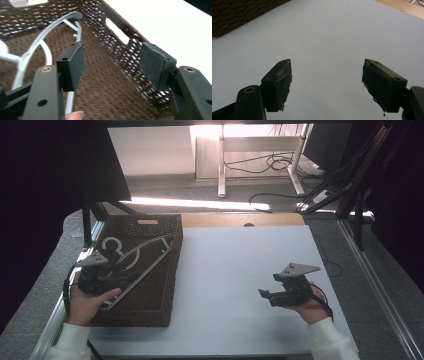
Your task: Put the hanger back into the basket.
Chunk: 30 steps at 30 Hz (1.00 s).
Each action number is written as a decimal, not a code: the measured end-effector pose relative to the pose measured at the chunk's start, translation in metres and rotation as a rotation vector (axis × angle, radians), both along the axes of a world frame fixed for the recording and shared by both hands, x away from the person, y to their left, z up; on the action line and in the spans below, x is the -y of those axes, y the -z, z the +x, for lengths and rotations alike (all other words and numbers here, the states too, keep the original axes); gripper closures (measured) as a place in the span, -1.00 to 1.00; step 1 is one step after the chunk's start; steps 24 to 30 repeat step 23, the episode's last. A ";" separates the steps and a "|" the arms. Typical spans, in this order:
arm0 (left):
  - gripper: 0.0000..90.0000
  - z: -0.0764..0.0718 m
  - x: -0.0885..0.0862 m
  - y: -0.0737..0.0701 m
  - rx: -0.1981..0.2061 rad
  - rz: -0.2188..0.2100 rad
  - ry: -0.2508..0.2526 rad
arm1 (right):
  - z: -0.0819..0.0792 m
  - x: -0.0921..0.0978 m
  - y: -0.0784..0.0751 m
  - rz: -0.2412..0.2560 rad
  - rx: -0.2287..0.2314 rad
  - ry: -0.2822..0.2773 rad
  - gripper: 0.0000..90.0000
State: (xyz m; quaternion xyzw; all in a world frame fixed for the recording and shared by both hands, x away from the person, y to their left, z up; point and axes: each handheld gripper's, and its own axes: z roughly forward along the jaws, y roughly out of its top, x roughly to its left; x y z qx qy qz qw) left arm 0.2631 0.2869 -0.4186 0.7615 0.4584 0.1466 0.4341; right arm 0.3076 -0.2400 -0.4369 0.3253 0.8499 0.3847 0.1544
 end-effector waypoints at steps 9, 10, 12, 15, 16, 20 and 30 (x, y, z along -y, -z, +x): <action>-0.20 -0.013 0.012 0.009 -0.015 -0.020 0.001 | 0.001 0.001 -0.001 0.005 0.008 -0.006 -0.46; -0.20 -0.013 0.013 0.011 -0.018 -0.022 0.006 | 0.001 0.002 -0.001 0.009 0.008 -0.004 -0.46; -0.20 -0.013 0.013 0.012 -0.018 -0.023 0.007 | 0.000 0.002 -0.002 0.009 0.010 -0.003 -0.46; -0.20 -0.013 0.013 0.011 -0.015 -0.025 0.004 | 0.000 0.003 -0.002 0.007 0.013 0.002 -0.47; -0.20 -0.013 0.014 0.011 -0.015 -0.026 0.008 | 0.000 0.004 -0.002 0.007 0.016 0.005 -0.47; -0.21 -0.011 0.018 0.012 -0.013 -0.022 0.017 | 0.000 0.005 -0.001 0.006 0.020 0.008 -0.47; -0.23 -0.010 0.021 0.014 -0.016 -0.019 0.022 | 0.001 0.006 0.000 0.007 0.020 0.014 -0.49</action>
